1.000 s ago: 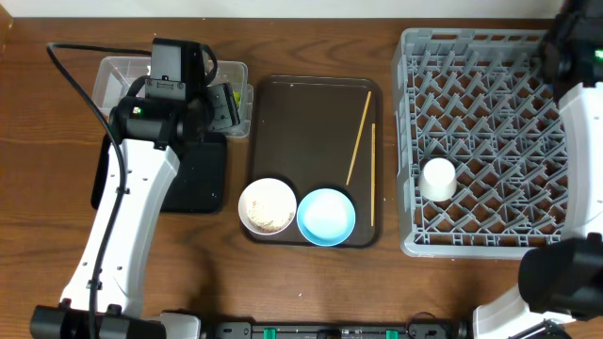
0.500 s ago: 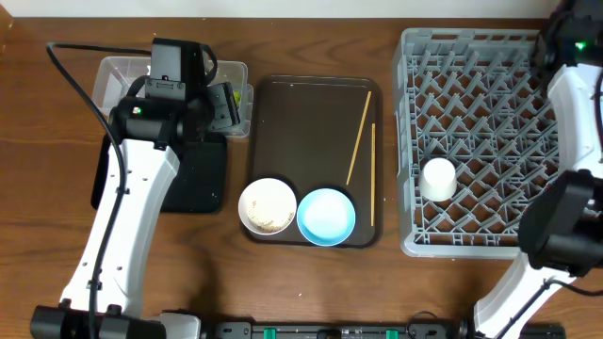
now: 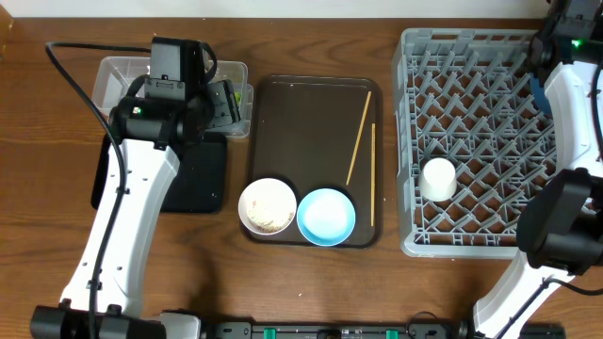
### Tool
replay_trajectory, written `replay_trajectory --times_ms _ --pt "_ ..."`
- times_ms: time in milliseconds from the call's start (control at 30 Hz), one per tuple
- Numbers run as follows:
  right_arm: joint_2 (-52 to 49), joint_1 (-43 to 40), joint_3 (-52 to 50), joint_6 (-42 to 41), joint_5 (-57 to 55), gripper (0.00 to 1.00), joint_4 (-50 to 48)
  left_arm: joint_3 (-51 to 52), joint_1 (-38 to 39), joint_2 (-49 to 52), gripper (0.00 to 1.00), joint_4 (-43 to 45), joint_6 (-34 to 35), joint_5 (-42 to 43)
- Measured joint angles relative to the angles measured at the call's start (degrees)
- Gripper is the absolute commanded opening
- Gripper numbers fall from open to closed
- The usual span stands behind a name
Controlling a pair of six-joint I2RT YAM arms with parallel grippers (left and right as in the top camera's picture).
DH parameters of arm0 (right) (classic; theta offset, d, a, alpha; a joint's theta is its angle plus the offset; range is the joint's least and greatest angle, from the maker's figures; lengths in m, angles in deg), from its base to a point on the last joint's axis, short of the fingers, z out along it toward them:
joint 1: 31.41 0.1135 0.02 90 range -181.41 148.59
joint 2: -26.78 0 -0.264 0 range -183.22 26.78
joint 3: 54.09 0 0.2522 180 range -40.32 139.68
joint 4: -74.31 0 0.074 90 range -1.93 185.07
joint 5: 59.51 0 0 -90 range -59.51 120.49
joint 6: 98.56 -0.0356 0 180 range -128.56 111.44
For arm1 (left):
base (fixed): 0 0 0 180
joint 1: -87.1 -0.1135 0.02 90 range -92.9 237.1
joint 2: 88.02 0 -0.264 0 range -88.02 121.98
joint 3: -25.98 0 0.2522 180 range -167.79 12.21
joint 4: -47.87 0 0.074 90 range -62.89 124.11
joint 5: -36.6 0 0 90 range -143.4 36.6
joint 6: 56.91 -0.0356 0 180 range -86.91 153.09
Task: Sort waste into correct bins and load items into the dishwasher rack
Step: 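Stand the blue plate upright at the back of the dish rack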
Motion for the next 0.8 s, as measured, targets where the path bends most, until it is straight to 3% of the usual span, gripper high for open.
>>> replay_trajectory --times_ms 67,200,267,433,800 --pt "0.1 0.0 0.0 -1.2 0.6 0.19 1.0 0.0 0.0 0.0 0.7 0.0 0.0 0.0" --pt "0.0 0.0 -0.1 -3.6 3.5 0.74 2.3 0.0 0.0 0.0 0.7 0.0 0.0 0.0" --pt "-0.4 0.0 -0.3 -5.2 6.1 0.88 2.2 0.0 0.0 0.0 0.7 0.0 0.0 0.0" --pt "-0.8 0.0 -0.6 -9.3 9.9 0.95 0.7 0.0 0.0 0.0 0.7 0.0 0.0 0.0" --pt "-0.1 1.4 -0.6 -15.6 19.5 0.92 6.4 0.0 0.0 0.0 0.7 0.0 0.0 0.0"
